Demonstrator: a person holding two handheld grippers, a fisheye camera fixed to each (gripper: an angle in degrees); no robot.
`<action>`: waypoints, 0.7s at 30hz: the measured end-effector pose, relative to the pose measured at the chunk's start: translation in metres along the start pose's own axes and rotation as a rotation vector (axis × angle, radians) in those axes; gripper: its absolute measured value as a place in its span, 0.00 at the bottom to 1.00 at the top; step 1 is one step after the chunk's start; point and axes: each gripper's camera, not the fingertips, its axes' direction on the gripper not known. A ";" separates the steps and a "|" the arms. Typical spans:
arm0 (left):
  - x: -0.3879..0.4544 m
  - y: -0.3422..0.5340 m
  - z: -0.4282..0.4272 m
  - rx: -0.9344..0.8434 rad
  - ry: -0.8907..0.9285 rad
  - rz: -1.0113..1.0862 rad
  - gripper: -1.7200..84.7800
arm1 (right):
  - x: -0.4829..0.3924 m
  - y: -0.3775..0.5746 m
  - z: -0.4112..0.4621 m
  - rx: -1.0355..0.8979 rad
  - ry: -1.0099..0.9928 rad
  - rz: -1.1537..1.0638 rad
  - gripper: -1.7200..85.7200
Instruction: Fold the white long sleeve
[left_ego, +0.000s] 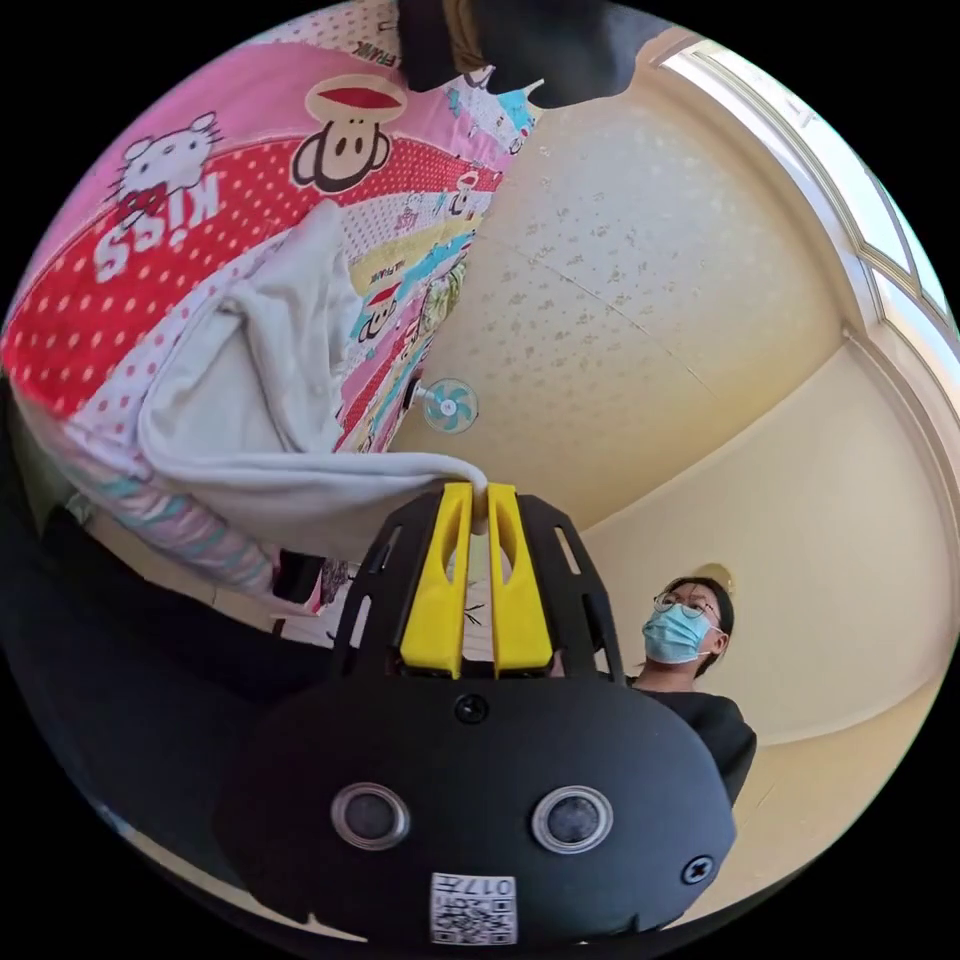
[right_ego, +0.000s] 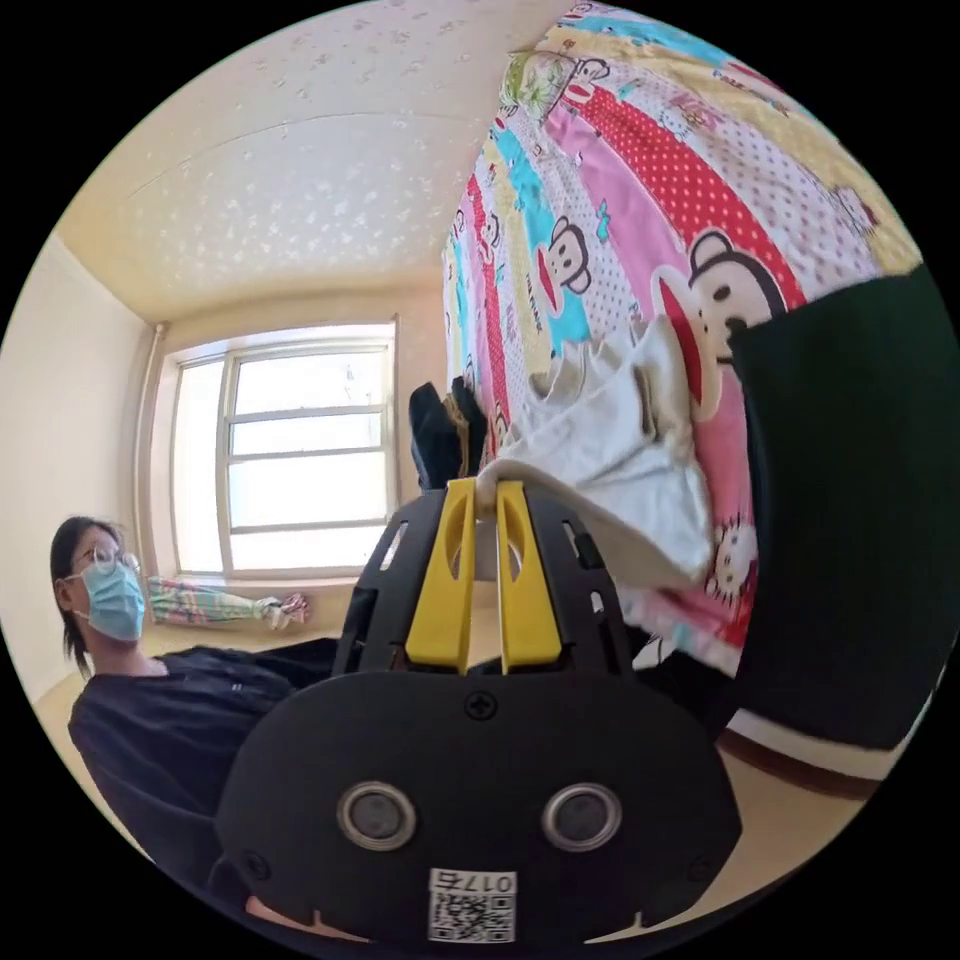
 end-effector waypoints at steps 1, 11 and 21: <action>0.001 -0.032 0.017 -0.002 -0.003 0.018 0.06 | 0.002 -0.035 0.013 0.047 0.058 0.000 0.07; -0.001 -0.126 0.068 0.112 -0.519 0.080 0.17 | 0.029 -0.130 0.093 0.121 0.327 0.021 0.11; -0.071 -0.023 0.093 -0.033 -1.016 -0.020 0.20 | 0.086 -0.059 0.195 -0.260 0.887 -0.049 0.07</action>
